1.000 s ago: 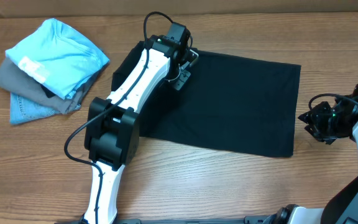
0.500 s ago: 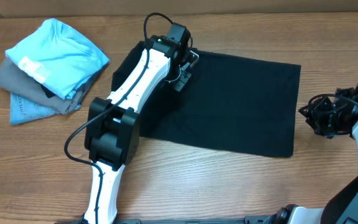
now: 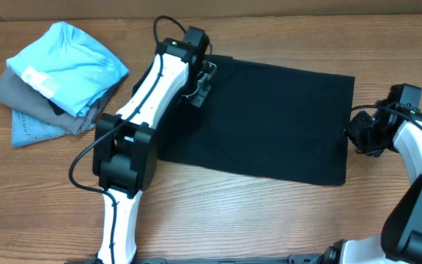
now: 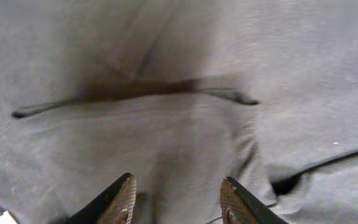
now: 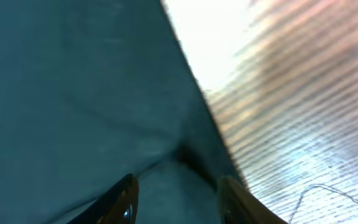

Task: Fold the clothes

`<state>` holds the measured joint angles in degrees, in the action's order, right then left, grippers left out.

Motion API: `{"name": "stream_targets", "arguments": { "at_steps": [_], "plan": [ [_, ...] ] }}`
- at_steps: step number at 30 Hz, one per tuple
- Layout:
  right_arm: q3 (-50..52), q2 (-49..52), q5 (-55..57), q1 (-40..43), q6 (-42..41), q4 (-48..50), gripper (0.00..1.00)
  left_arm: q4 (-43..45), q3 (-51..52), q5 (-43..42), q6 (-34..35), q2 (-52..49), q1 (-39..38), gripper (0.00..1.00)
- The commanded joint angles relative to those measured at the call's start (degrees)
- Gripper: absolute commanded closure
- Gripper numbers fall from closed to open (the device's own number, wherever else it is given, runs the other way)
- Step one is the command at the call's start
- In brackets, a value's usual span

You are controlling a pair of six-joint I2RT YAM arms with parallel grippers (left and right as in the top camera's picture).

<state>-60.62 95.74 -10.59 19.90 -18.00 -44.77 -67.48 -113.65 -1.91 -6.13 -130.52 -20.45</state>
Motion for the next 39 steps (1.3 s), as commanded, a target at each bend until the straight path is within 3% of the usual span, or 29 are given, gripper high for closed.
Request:
{"name": "stream_targets", "arguments": {
  "at_steps": [1,17,34,36,39],
  "plan": [
    [-0.09,1.92,1.03,-0.02,-1.7,-0.07,0.56,0.37,0.02,-1.2,1.05,-0.13,0.61,0.5],
    [0.94,5.79,-3.21,-0.02,-1.7,2.25,0.6,6.4,8.59,-2.62,1.95,-1.11,0.94,0.48],
    [2.27,6.73,-4.81,-0.04,-0.63,3.69,0.68,8.22,9.14,-2.62,2.14,-1.14,0.94,0.48],
    [3.13,6.73,-5.2,-0.04,-0.63,4.57,0.71,8.24,9.14,-2.62,2.12,-1.14,0.94,0.48],
    [3.28,6.71,-5.16,-0.02,-0.63,4.66,0.84,8.22,9.14,-2.62,2.12,-1.14,0.94,0.48]
  ]
}}
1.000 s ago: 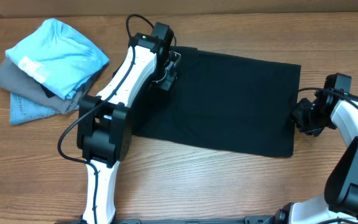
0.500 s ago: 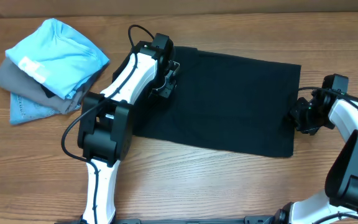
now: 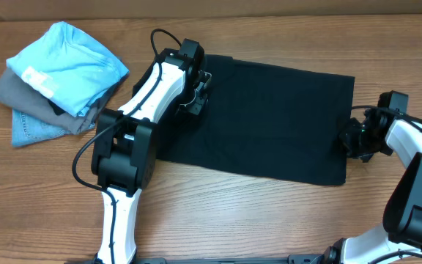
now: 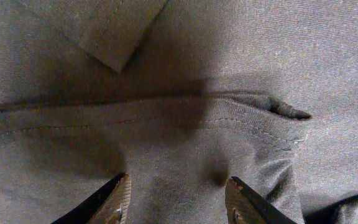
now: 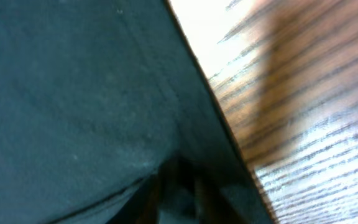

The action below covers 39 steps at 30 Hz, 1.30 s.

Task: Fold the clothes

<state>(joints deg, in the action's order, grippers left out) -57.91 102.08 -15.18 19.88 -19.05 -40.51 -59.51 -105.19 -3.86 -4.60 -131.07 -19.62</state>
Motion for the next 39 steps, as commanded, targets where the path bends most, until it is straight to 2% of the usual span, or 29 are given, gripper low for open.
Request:
{"name": "stream_targets", "arguments": {
  "at_steps": [1,3,10,17,24,30,32,37,39],
  "plan": [
    [0.5,0.37,-0.35,0.0,0.44,0.39,0.89,0.24,0.68,-0.68,0.59,-0.59,0.11,0.48],
    [0.24,0.35,-0.35,0.07,0.37,0.17,0.96,0.24,0.68,-0.66,0.59,-0.59,0.11,0.47],
    [-1.75,-3.48,1.49,0.17,0.31,-3.48,0.96,0.35,0.68,-0.66,0.57,-0.59,0.11,0.47],
    [-1.84,-8.33,6.6,0.17,-3.52,-7.02,0.96,1.09,0.68,-0.66,0.59,-0.59,0.11,0.46],
    [-1.84,-8.44,13.09,0.35,-7.19,-6.71,0.96,1.27,0.68,-0.66,0.59,-0.59,0.11,0.44],
    [-1.84,-8.44,12.59,0.55,-7.58,-4.83,0.95,1.31,0.68,-0.66,0.59,-0.59,0.11,0.43],
    [-1.84,-8.44,12.57,0.55,-7.58,-4.11,0.93,1.29,0.68,-0.66,0.59,-0.59,0.11,0.43],
    [-1.84,-8.44,12.55,0.55,-7.58,-4.24,0.73,1.29,0.68,-0.68,0.59,-0.59,0.11,0.42],
    [-1.84,-8.44,12.52,0.55,-7.58,-5.05,0.7,1.27,0.68,-0.66,0.59,-0.59,0.11,0.4]
  ]
}}
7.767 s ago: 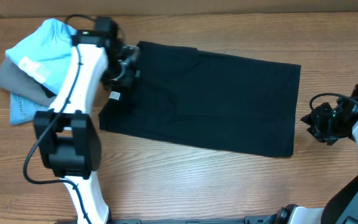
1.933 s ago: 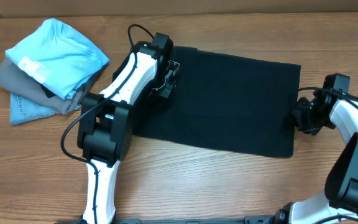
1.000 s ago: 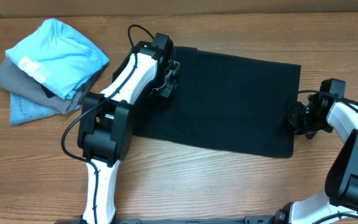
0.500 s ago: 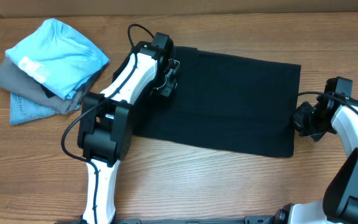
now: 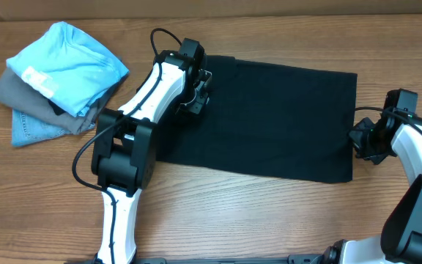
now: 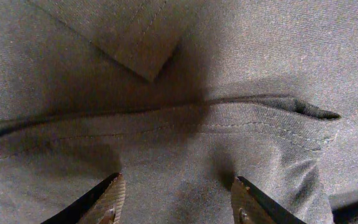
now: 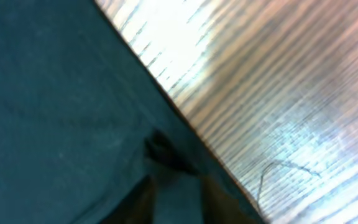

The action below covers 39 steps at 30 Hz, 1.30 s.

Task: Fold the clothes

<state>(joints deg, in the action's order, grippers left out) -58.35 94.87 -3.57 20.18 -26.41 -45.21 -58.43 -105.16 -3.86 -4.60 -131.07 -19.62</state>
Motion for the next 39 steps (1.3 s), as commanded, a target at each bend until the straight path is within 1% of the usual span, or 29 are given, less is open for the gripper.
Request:
{"name": "stream_targets", "arguments": {
  "at_steps": [1,9,13,19,20,21,22,23,24,27,32,34,36,39],
  "plan": [
    [-1.4,-1.22,0.9,0.24,-0.24,-0.87,0.7,0.2,0.66,-0.66,0.59,-0.59,0.11,0.39],
    [-0.63,-1.22,0.96,0.24,-1.31,-8.52,0.69,0.28,0.66,-0.66,0.59,-0.59,0.11,0.39],
    [1.88,-1.22,0.9,0.24,-1.33,-8.98,0.63,0.28,0.66,-0.66,0.59,-0.59,0.11,0.39],
    [5.95,-1.22,-2.08,0.22,-1.33,-8.94,0.64,0.31,0.66,-0.63,0.59,-0.59,0.11,0.39],
    [6.73,-1.22,-2.01,0.22,-1.57,-8.87,0.66,0.33,0.66,-0.63,0.59,-0.59,0.11,0.39],
    [7.17,-1.22,-1.84,0.24,-1.86,-8.98,0.72,0.37,0.66,-0.63,0.59,-0.59,0.11,0.39],
    [7.41,-1.22,-1.49,0.31,-2.08,-9.2,0.8,0.37,0.66,-0.63,0.59,-0.59,0.11,0.39],
    [7.37,-1.22,-0.5,0.46,-2.78,-9.62,0.9,0.37,0.66,-0.63,0.59,-0.59,0.11,0.39],
    [7.34,-1.22,0.68,0.63,-4.09,-10.03,0.96,0.37,0.66,-0.63,0.57,-0.59,0.11,0.39],
    [6.47,-1.29,4.02,1.77,-7.8,-12.52,0.96,0.28,0.66,-0.61,0.57,-0.59,0.11,0.39],
    [4.59,-1.44,4.85,3.26,-7.91,-16.15,0.95,0.48,0.66,-0.61,0.57,-0.59,0.11,0.38],
    [4.59,-1.44,4.83,3.26,-7.93,-16.65,0.92,0.72,0.66,-0.63,0.57,-0.59,0.11,0.39],
    [4.57,-1.46,4.83,3.28,-7.91,-16.7,0.92,0.76,0.66,-0.63,0.59,-0.59,0.11,0.39],
    [3.91,-1.68,4.81,3.32,-7.8,-16.65,0.91,0.44,0.66,-0.63,0.57,-0.59,0.11,0.42]
  ]
}}
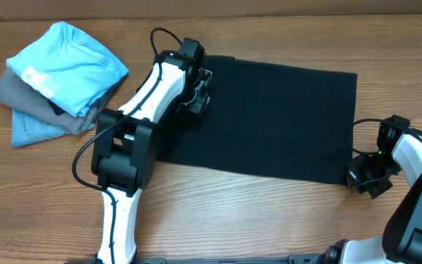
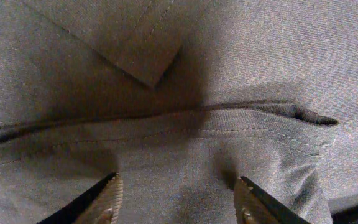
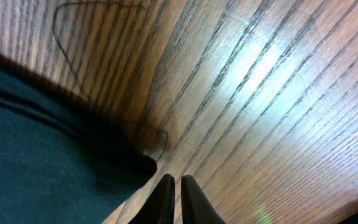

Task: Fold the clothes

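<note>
A black garment [image 1: 277,117] lies spread flat across the middle of the table. My left gripper [image 1: 194,94] rests on its upper left part, open. The left wrist view shows the left gripper [image 2: 179,202] straddling the fabric just below a stitched hem [image 2: 241,127] and a folded sleeve corner [image 2: 135,50]. My right gripper [image 1: 363,178] is at the garment's lower right corner. Seen from the right wrist, the right gripper [image 3: 176,196] is shut over bare wood with nothing between its fingers, and the cloth's corner [image 3: 36,155] lies just to its left.
A stack of folded clothes [image 1: 57,70] sits at the far left: light blue on top, grey and denim beneath. The wooden table [image 1: 269,220] shows along the front and right of the garment. A loose thread [image 3: 73,37] lies on the wood by the corner.
My right gripper has moved from the middle of the garment's right edge down to its lower right corner. It is now off the cloth and shut over wood. The left gripper has not moved.
The left gripper stayed open on the upper left of the garment throughout. The right gripper was open at the right edge, then shut on that edge. The edge then lay a little further right, and now the gripper sits off the cloth by the lower corner.
</note>
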`<state>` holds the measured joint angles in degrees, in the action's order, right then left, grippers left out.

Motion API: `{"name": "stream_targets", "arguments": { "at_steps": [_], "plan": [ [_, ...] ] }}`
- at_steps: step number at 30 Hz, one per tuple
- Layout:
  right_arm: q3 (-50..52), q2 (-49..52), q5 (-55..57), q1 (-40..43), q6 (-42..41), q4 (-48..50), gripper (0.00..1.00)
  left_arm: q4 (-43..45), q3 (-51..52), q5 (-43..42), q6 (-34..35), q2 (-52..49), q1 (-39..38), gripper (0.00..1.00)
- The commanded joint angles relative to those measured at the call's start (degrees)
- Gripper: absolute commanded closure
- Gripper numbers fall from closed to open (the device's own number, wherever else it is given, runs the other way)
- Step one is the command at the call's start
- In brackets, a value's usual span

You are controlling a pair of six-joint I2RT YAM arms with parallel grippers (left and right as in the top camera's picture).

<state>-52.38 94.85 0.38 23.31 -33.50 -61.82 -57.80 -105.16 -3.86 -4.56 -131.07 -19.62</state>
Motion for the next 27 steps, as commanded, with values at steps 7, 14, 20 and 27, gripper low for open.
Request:
{"name": "stream_targets", "arguments": {
  "at_steps": [7,14,20,27],
  "plan": [
    [-9.25,-6.08,-8.76,0.17,8.52,2.58,0.78,-6.36,-5.53,-3.08,0.46,0.35,0.11,0.45],
    [-19.89,-11.93,-18.91,0.15,12.98,4.15,0.62,-12.76,-23.87,-3.19,-1.88,1.07,0.11,0.34],
    [-22.36,-12.87,-22.4,0.11,12.96,3.72,0.6,-5.18,-25.53,-3.06,-2.47,0.52,0.22,0.39],
    [-22.27,-12.87,-22.34,0.02,14.47,1.44,0.6,-1.18,-21.05,-2.12,-1.44,-5.25,0.79,0.44]
  ]
}}
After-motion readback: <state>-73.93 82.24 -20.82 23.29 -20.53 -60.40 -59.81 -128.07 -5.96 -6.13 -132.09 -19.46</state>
